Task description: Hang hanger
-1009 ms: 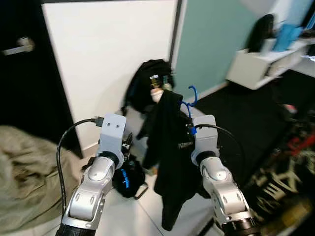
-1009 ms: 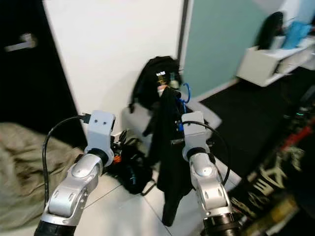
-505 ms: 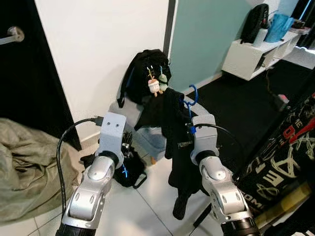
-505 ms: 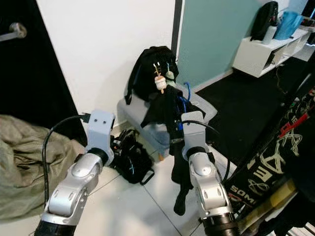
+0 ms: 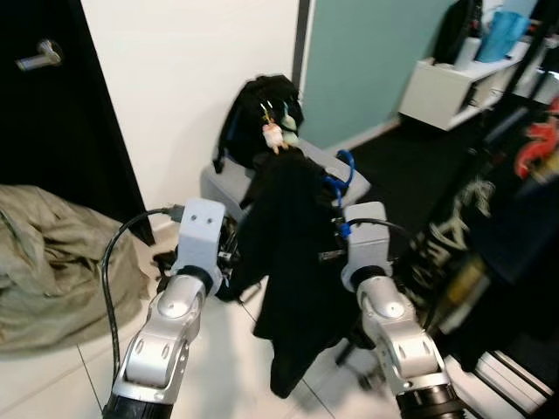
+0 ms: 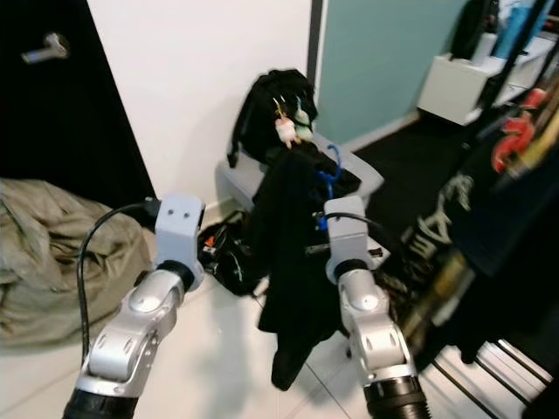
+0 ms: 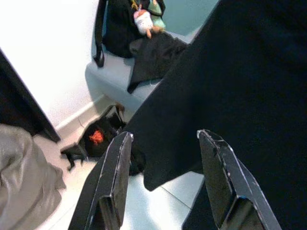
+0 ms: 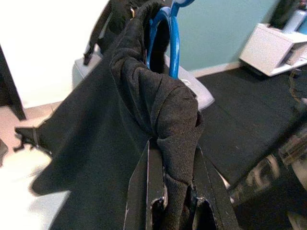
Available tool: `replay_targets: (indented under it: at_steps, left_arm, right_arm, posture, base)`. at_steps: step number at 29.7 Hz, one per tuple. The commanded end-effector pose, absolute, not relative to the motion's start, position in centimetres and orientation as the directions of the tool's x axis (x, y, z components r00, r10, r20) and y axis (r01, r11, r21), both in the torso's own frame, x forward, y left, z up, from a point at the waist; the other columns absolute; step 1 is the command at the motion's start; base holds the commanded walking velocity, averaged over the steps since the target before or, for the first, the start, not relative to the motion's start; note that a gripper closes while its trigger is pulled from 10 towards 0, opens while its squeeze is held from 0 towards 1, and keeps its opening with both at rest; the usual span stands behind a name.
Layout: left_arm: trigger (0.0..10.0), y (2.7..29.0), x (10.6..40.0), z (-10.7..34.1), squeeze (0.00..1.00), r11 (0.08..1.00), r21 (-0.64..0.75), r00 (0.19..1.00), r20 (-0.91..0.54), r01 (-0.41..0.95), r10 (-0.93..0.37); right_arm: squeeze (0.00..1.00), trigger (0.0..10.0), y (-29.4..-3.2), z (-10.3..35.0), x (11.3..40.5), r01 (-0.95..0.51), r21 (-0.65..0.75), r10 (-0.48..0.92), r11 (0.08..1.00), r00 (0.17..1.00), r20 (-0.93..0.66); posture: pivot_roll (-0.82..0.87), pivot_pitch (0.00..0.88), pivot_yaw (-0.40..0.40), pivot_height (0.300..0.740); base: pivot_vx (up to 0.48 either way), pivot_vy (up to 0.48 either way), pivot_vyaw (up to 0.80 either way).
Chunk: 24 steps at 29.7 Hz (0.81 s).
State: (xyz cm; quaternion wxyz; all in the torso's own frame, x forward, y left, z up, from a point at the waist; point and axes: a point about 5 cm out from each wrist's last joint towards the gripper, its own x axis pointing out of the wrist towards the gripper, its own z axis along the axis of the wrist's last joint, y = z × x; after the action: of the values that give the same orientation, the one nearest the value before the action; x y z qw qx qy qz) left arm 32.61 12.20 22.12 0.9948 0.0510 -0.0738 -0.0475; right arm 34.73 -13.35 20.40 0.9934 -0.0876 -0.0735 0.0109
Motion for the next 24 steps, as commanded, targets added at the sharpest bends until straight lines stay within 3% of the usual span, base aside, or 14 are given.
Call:
replay_targets:
  at_steps: [1, 10, 24]
  left_arm:
    - [10.0, 12.46, 32.36, 21.18, 0.00, 0.992, 0.100, 0.990, 0.112, 0.080, -0.091]
    - [10.0, 12.47, 32.37, 21.14, 0.00, 0.992, 0.099, 0.990, 0.111, 0.080, -0.091]
    - [10.0, 12.29, 32.42, 21.12, 0.00, 0.991, 0.098, 0.989, 0.106, 0.090, -0.100]
  right_arm:
    - [0.00, 10.0, -12.69, 21.17, 34.51, -0.025, -0.160, 0.056, 0.987, 0.979, 0.194]
    - [0.00, 10.0, -12.71, 21.08, 34.56, -0.027, -0.163, 0.057, 0.986, 0.981, 0.187]
    - [0.00, 10.0, -12.77, 21.09, 34.70, -0.026, -0.163, 0.056, 0.986, 0.981, 0.186]
  posture:
    - [-0.04, 0.198, -0.059, 0.740]
    - [-0.04, 0.195, -0.059, 0.740]
    - [-0.04, 0.184, -0.060, 0.740]
  base:
    - [-0.480, 0.000, 0.00]
    - [-0.480, 0.000, -0.13]
    - [0.000, 0.000, -0.77]
